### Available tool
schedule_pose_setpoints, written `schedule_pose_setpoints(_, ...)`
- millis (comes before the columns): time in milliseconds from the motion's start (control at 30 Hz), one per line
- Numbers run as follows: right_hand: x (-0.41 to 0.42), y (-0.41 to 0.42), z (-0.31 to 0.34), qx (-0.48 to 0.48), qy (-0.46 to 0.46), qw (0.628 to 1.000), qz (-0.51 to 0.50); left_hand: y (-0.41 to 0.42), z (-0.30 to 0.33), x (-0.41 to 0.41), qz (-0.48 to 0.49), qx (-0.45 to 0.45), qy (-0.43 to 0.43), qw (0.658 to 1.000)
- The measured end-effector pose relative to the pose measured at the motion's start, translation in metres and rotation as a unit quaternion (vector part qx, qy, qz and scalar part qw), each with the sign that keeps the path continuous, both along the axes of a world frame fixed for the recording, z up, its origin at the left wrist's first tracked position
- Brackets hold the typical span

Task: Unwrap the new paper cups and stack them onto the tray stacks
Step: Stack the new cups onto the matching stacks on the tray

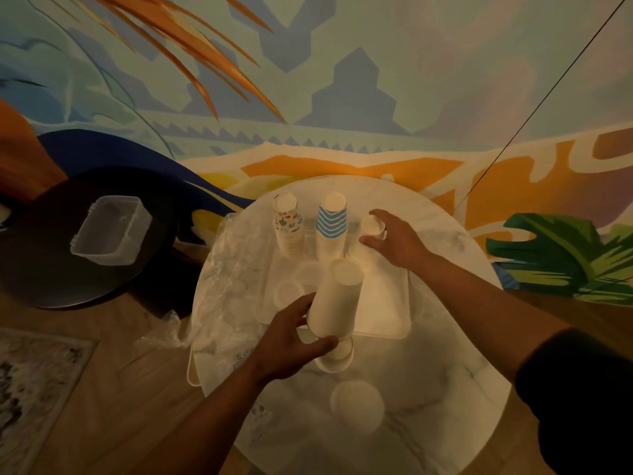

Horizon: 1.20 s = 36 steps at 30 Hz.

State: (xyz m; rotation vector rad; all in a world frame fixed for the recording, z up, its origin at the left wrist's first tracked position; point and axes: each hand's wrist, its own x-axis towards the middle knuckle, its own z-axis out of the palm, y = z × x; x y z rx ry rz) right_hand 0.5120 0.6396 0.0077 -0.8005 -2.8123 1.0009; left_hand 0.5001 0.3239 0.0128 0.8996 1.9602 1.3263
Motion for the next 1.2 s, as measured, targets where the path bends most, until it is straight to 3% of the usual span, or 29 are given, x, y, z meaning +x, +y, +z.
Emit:
schedule_pose_setpoints(167,0.002,0.002,-0.029,-0.008,-0.057,0.998,0.041,0.002,0.004,-0.004,0.017,0.004,-0.024,1.000)
schedule_pose_setpoints(267,0.007,-0.007,-0.011,0.003,-0.003,1.000,0.012,0.004,0.009,-0.005,0.022,0.004,-0.032,0.999)
schedule_pose_setpoints(367,0.026,-0.040,0.038,-0.142,0.130,0.981,-0.026,0.008,0.012,-0.006,0.027,0.001,-0.039,0.999)
schedule_pose_setpoints(433,0.044,-0.066,0.064,-0.254,0.164,0.953,0.007,0.011,0.013,-0.007,0.025,-0.003,-0.047,0.999)
schedule_pose_setpoints(500,0.062,-0.087,0.078,-0.302,0.156,0.939,0.047,0.014,0.014,-0.008,0.023,-0.002,-0.054,0.998)
schedule_pose_setpoints(633,0.080,-0.108,0.088,-0.284,0.109,0.951,0.048,0.019,0.014,-0.006,0.016,0.001,-0.060,0.998)
schedule_pose_setpoints(867,0.086,-0.098,0.104,-0.304,0.159,0.939,0.002,0.029,0.023,-0.003,0.013,0.024,-0.053,0.998)
schedule_pose_setpoints(1200,0.060,-0.040,0.105,-0.154,0.219,0.962,-0.046,0.036,0.018,-0.006,-0.005,-0.004,-0.027,1.000)
